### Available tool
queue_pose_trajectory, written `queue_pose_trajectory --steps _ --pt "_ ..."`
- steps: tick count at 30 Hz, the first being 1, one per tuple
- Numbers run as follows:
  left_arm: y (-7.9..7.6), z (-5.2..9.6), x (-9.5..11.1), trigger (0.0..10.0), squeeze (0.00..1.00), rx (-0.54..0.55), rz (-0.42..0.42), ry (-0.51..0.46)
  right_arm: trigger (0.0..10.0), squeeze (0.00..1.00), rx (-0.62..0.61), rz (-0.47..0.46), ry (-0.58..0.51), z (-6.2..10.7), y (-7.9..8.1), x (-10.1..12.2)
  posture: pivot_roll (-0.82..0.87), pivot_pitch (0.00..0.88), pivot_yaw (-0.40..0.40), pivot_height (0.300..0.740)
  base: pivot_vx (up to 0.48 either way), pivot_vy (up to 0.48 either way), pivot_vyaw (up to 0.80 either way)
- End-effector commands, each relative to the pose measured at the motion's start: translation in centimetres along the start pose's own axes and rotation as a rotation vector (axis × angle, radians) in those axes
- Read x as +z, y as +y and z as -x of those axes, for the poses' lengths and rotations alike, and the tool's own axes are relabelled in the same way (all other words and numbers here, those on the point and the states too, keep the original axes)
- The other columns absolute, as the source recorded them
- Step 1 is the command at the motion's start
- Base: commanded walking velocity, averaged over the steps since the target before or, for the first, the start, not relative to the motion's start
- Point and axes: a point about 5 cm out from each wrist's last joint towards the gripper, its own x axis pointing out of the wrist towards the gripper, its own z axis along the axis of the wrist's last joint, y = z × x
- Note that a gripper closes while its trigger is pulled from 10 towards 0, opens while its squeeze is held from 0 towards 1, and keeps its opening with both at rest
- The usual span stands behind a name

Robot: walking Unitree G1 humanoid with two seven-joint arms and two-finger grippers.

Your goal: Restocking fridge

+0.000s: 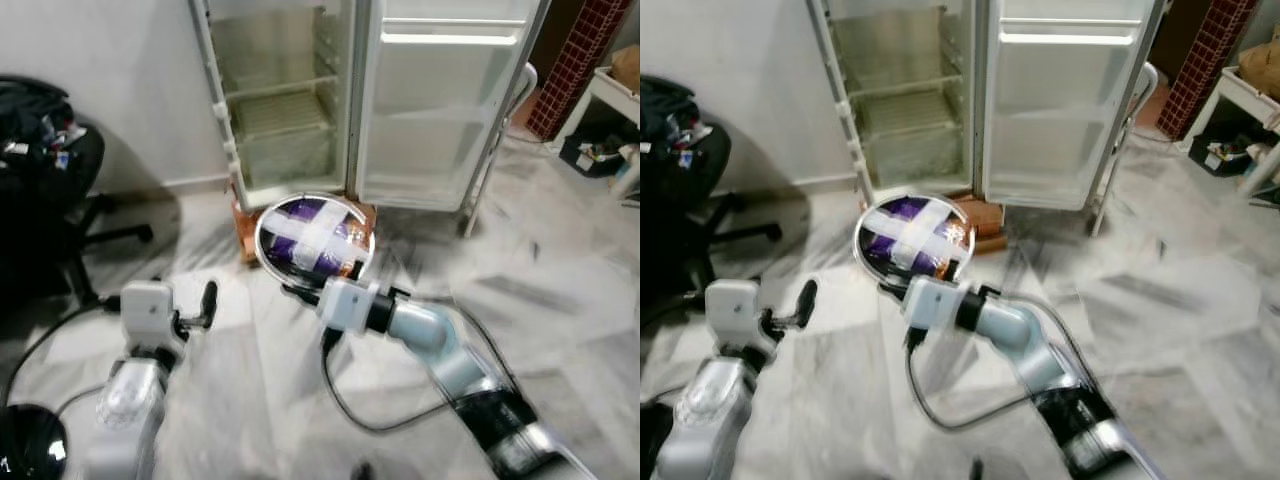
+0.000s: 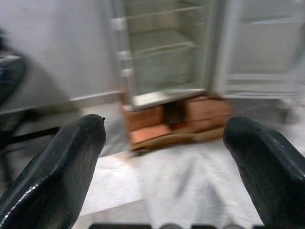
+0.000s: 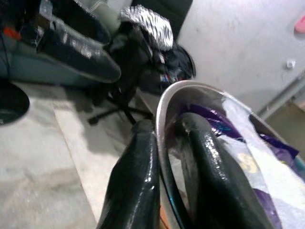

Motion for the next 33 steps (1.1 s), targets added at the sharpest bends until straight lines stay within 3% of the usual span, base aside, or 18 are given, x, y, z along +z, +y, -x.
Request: queue_pose_trajectory --steps 1,13,20,33 --pt "0.9 0.2 0.1 10.0 0.00 0.021 -0.026 0.000 10.0 0.00 -0.023 0.013 -0.054 -0.7 -0.7 1.1 0.03 0.035 0.034 0.740 0.311 0.368 0.00" --pt "0.9 0.2 0.0 10.0 0.00 0.015 -0.031 0.002 10.0 0.00 -0.023 0.012 -0.056 -0.6 -0.8 1.1 0.03 0.034 0.031 0.740 0.323 0.355 0.00" --pt "0.7 0.1 0.0 10.0 0.00 0.004 -0.031 0.004 10.0 0.00 -0.031 0.022 -0.043 -0.5 -0.8 0.9 0.03 0.034 0.032 0.740 0.479 0.000 0.00" --pt "1.4 0.4 0.1 10.0 0.00 0.064 -0.039 -0.010 10.0 0.00 -0.181 0.019 0.108 2.6 -2.7 -1.6 0.03 0.033 0.030 0.740 0.480 0.000 0.00"
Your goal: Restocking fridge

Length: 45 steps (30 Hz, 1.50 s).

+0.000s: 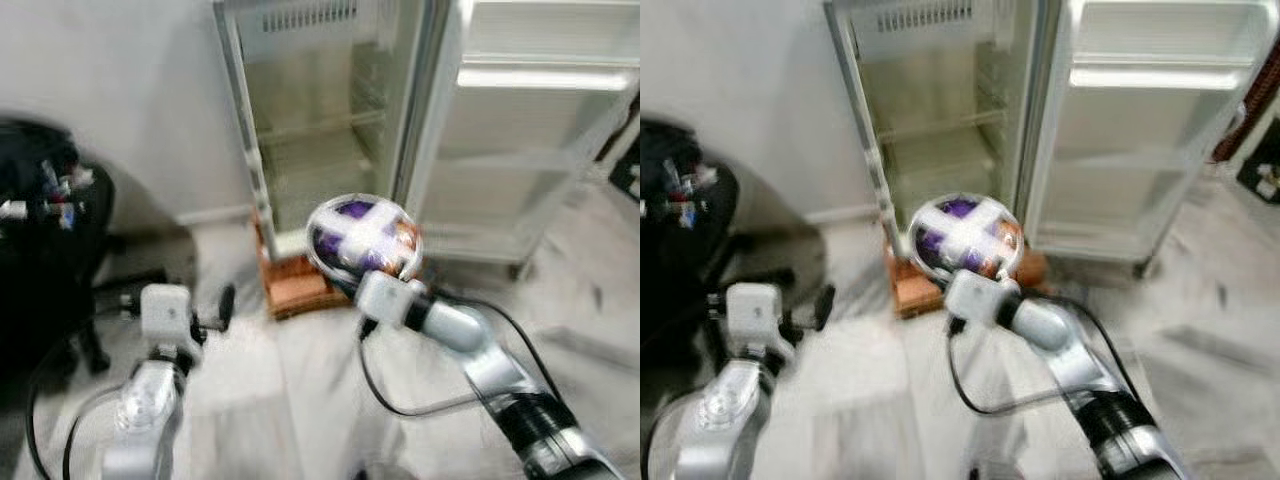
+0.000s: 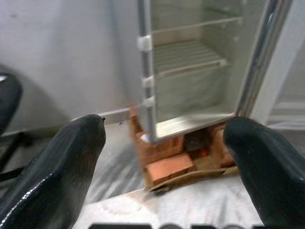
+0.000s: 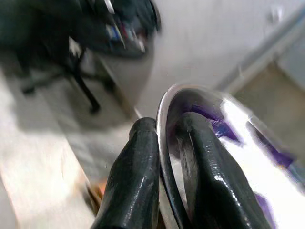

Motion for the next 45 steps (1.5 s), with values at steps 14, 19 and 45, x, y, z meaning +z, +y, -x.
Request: queue_pose_trajectory --steps 14,19,45 --pt "2.0 0.7 0.2 10.0 0.00 0.098 -0.030 -0.015 10.0 0.00 -0.072 -0.021 -0.009 1.4 -0.5 0.1 0.02 0.029 0.030 0.740 0.480 0.000 0.00" --pt "2.0 0.7 0.2 10.0 0.00 0.102 -0.031 -0.015 10.0 0.00 -0.055 -0.014 -0.027 1.0 -0.5 0.4 0.02 0.028 0.030 0.740 0.480 0.000 0.00" --pt "2.4 0.9 -0.5 10.0 0.00 0.140 -0.027 0.028 10.0 0.00 -0.001 -0.005 -0.064 0.5 0.2 1.0 0.02 0.029 0.030 0.740 0.169 0.000 0.53"
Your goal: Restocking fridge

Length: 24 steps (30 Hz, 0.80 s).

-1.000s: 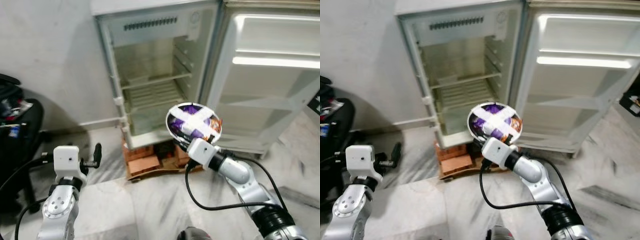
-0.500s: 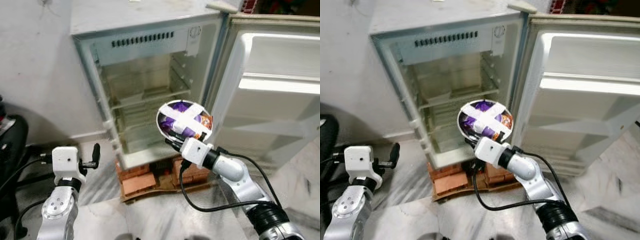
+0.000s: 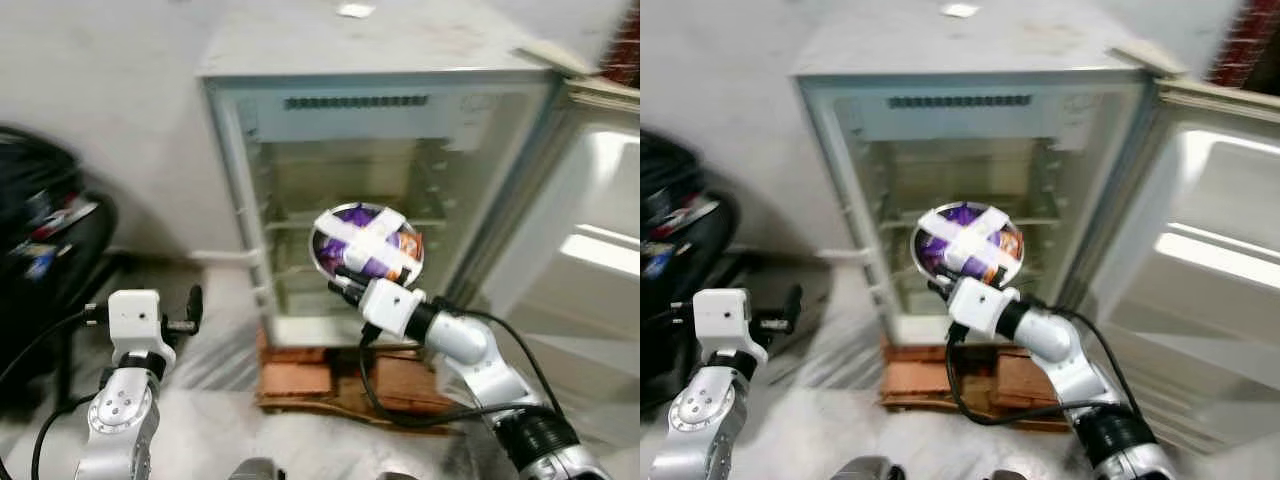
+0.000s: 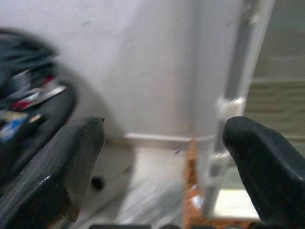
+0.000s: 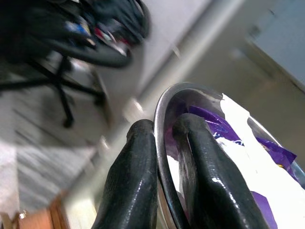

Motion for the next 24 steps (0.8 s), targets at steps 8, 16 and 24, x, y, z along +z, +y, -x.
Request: queue_pose_trajectory --steps 8,16,24 --pt "-0.1 0.2 -0.3 10.0 0.00 -0.013 0.002 0.019 10.0 0.00 -0.016 0.015 -0.012 0.0 -0.5 0.2 0.02 0.027 0.028 0.740 0.000 0.000 0.34" --pt "-0.3 0.4 -0.1 10.0 0.00 -0.038 0.018 0.002 10.0 0.00 -0.106 -0.016 0.050 0.5 -1.1 -0.6 0.02 0.038 0.029 0.740 0.100 0.000 0.00" --pt "0.4 2.7 0.1 10.0 0.00 -0.026 0.024 0.002 10.0 0.00 -0.212 -0.132 0.099 3.0 -0.4 -1.2 0.02 0.047 0.023 0.740 0.269 0.000 0.00"
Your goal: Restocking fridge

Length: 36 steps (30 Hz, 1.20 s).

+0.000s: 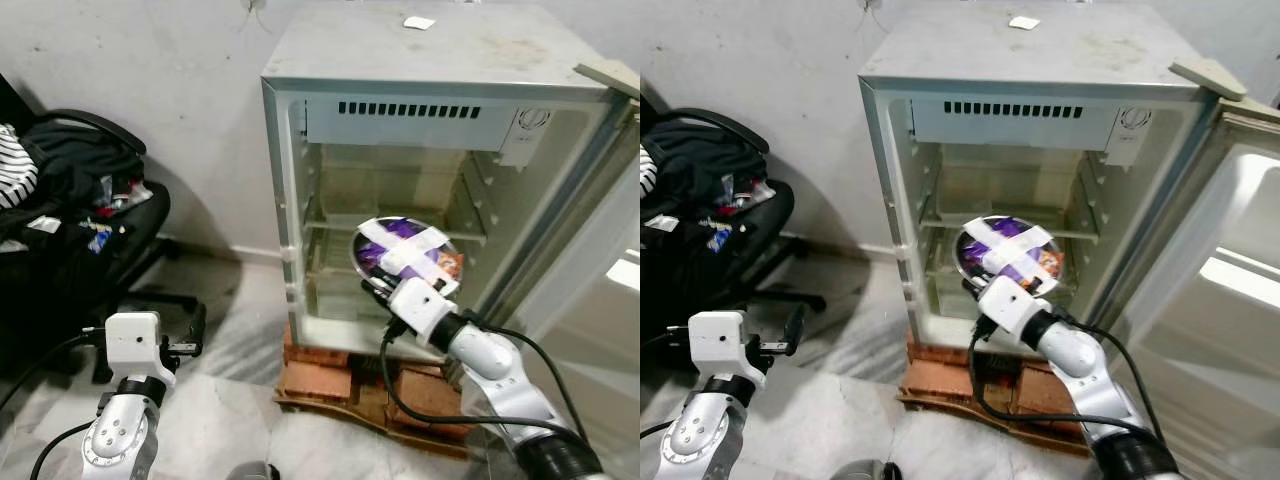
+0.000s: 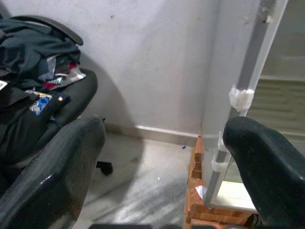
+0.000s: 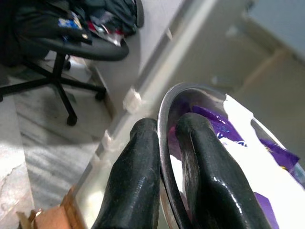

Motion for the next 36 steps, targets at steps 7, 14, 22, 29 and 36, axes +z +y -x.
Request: queue_pose_trajectory --steps 7,14,22,29,36 --pt "0.0 1.2 0.4 10.0 0.00 0.007 -0.001 -0.001 10.0 0.00 -0.026 -0.023 -0.009 1.3 0.6 0.8 0.02 0.056 0.024 0.740 0.294 0.000 0.00" --pt "-0.1 1.0 0.5 10.0 0.00 -0.006 0.000 -0.001 10.0 0.00 -0.022 -0.022 -0.015 0.8 0.6 1.2 0.02 0.056 0.025 0.740 0.359 0.000 0.00" --pt "-0.1 0.9 0.6 10.0 0.00 -0.006 -0.004 0.006 10.0 0.00 -0.024 -0.019 -0.007 0.6 0.2 1.3 0.02 0.055 0.025 0.740 0.338 0.000 0.00" --pt "-0.3 0.9 0.5 10.0 0.00 -0.006 0.003 0.017 10.0 0.00 -0.020 -0.020 -0.007 0.5 0.3 1.3 0.02 0.055 0.020 0.740 0.035 0.000 0.00" --pt "-0.3 1.2 0.5 10.0 0.00 0.003 0.007 0.027 10.0 0.00 -0.003 -0.023 -0.021 -0.1 0.2 1.5 0.03 0.074 0.015 0.740 0.000 0.000 0.00"
